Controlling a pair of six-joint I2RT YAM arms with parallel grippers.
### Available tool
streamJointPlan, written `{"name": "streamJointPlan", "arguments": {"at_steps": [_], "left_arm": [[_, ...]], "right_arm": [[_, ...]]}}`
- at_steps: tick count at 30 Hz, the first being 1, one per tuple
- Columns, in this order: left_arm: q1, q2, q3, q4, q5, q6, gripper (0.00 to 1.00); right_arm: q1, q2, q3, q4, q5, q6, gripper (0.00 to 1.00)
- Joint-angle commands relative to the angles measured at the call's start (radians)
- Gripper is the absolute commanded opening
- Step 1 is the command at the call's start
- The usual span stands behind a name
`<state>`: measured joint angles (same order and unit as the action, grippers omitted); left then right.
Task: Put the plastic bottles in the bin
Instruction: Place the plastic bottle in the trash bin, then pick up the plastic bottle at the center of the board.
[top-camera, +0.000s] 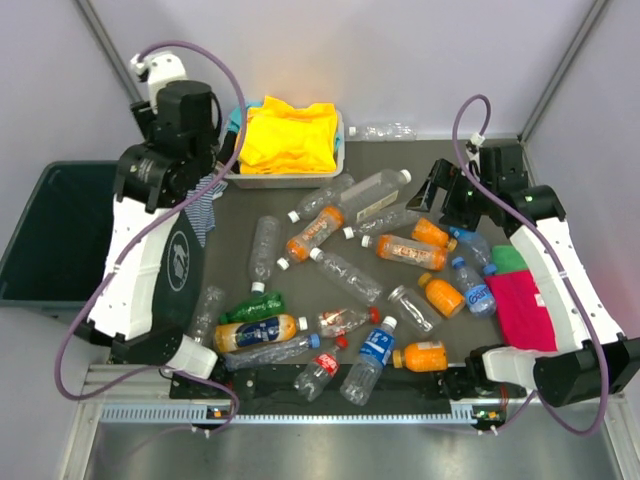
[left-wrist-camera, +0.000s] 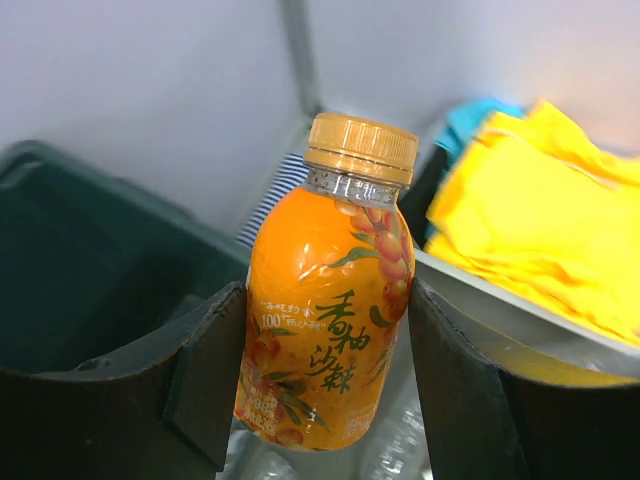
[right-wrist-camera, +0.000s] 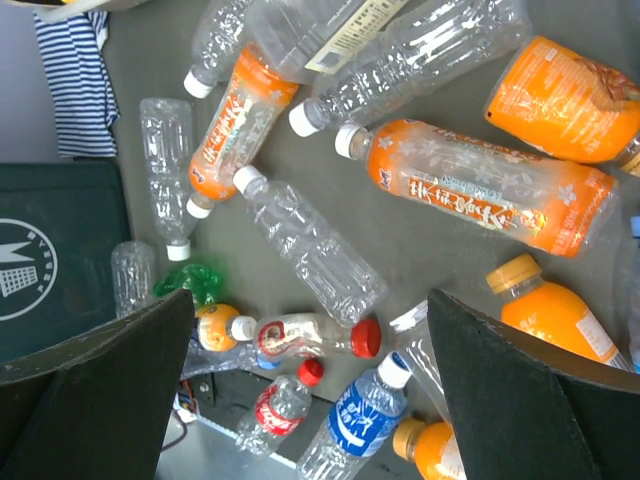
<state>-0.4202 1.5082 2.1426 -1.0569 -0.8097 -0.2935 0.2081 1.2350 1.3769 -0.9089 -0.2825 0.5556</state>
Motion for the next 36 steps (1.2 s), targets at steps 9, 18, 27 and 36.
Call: {"name": "streamJointPlan", "arguments": {"at_steps": [9, 18, 27, 36], "left_arm": [[0.112, -0.270, -0.156, 0.029, -0.384, 0.086, 0.88], [0.121, -0.289, -0.247, 0.046, -0.164, 0.111, 0.99], [0.110, -0.184, -0.265, 0.155, 0.548, 0.145, 0.98], [-0.319, -0.028, -0.410, 0.186, 0.563, 0.185, 0.98]], "right_arm": [[-0.007, 0.007, 0.039, 0.028, -0.033, 0.001, 0.99], [-0.007, 0.009, 0.036, 0.042, -0.032, -0.006, 0.99], [-0.007, -0.006, -0.028, 0.054, 0.000, -0.008, 0.99], [-0.007, -0.022, -0.091, 0.108, 0.009, 0.000, 0.99]]}}
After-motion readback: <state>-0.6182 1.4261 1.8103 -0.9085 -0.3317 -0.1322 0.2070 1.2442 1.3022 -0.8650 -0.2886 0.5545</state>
